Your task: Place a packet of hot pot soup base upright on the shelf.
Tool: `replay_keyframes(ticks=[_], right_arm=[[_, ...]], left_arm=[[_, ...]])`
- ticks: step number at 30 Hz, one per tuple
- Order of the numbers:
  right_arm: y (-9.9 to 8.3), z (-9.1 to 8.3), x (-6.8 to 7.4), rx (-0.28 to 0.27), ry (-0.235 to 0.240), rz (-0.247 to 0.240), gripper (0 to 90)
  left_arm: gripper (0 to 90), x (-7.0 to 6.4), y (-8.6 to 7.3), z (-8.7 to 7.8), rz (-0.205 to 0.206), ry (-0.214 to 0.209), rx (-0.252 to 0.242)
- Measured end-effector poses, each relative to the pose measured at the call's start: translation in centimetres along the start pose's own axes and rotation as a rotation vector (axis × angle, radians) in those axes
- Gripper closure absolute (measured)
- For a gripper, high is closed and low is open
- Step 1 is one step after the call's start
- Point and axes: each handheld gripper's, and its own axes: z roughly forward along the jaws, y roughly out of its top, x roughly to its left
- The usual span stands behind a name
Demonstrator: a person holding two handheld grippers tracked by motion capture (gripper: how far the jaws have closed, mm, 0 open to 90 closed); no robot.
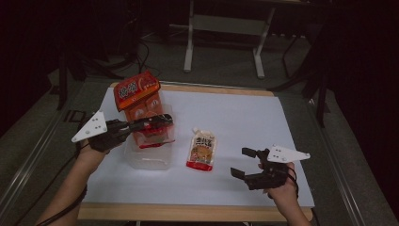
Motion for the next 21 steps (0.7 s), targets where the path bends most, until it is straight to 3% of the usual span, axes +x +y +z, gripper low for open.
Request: replay_keyframes(ticks=[6,8,14,21], right_arm=[[-0.1,0.0,-0.1,0.002,-0.005,0.001,15.5],[-0.2,0.0,-0.2,0.005,-0.009,-0.003,15.5],[-0.4,0.1,-0.3,0.007,-0.007,0.005,15.5],[-0.5,0.1,-0.4,0.006,0.003,0.019,15.6]], left_arm=[[86.6,0.3,-1.1,-0.1,-0.004,-0.006,0.023],[86.6,0.3,-1.5,0.0,0.017,-0.007,0.036],[86.5,0.7,-2.2,0.0,-0.011,-0.018,0.024],[86.6,1.1,-2.7,-0.2,-0.014,-0.054,0.029]])
